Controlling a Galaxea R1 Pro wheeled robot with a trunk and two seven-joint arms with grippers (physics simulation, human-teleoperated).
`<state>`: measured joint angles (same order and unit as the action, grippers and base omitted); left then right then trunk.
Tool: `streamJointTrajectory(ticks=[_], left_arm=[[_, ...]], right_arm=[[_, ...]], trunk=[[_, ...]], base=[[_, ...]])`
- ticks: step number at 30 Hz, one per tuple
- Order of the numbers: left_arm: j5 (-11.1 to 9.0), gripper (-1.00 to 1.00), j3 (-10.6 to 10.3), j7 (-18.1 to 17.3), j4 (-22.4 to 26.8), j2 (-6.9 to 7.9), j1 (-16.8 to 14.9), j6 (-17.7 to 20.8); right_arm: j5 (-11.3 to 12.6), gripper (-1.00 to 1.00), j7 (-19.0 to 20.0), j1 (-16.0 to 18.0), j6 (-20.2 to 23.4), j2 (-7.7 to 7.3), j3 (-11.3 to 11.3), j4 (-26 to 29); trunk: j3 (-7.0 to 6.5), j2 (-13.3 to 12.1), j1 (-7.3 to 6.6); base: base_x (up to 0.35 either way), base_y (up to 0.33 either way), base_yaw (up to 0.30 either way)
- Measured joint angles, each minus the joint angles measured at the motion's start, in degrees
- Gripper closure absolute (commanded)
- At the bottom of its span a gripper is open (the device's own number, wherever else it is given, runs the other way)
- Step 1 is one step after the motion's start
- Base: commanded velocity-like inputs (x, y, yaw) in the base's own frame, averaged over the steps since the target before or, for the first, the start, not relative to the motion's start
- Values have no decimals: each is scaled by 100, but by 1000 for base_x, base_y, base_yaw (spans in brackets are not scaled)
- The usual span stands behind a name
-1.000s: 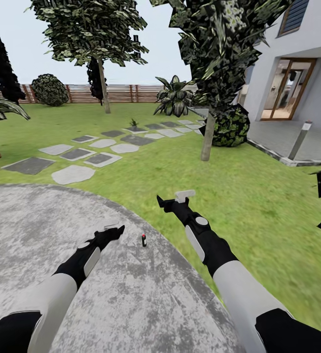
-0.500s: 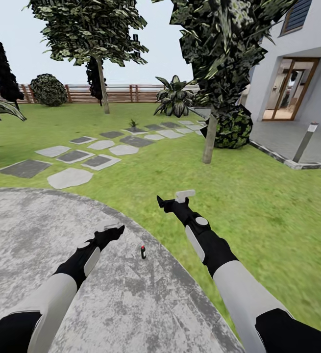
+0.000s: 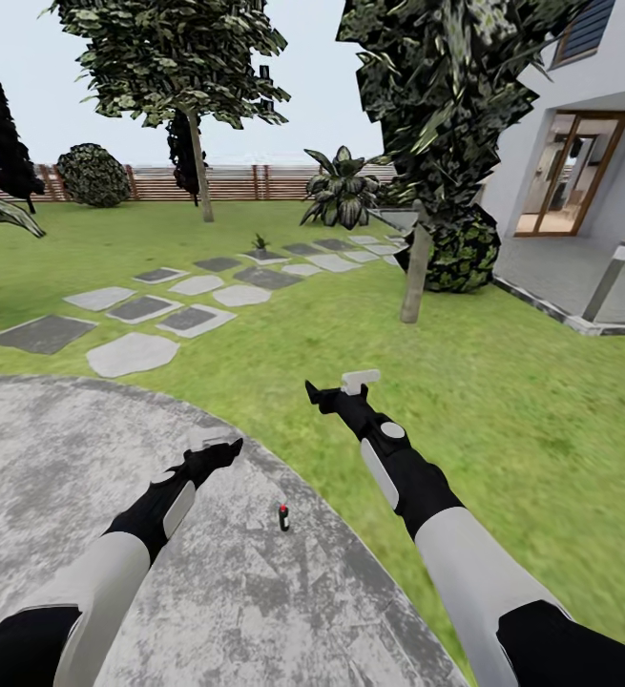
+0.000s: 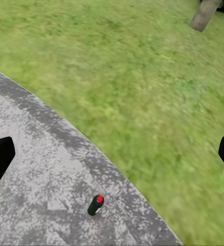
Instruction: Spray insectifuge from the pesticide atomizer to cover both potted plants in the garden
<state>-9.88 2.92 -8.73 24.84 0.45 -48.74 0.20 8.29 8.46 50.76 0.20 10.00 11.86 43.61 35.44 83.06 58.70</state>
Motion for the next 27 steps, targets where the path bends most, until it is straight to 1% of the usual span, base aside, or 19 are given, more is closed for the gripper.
streamJointTrajectory(ticks=[20, 23, 24, 27], left_arm=[[0, -100, -9, 0, 1, 3, 0, -3], [-1, -100, -10, 0, 0, 1, 0, -5], [-36, -100, -42, -33, 31, 0, -33, 24], [-40, -100, -130, -85, 126, -1, -131, 108]], right_arm=[[1, -100, 8, 0, -26, 0, 6, -40], [1, -100, 8, 0, -28, 0, 7, -42], [32, -100, 40, 33, -57, 0, 28, -9], [46, -100, 38, 130, -59, 0, 26, 89]], trunk=[[0, 0, 0], [0, 0, 2], [0, 0, 3], [0, 0, 3]], base=[[333, 82, 0], [139, 15, 0], [0, 0, 0], [0, 0, 0]])
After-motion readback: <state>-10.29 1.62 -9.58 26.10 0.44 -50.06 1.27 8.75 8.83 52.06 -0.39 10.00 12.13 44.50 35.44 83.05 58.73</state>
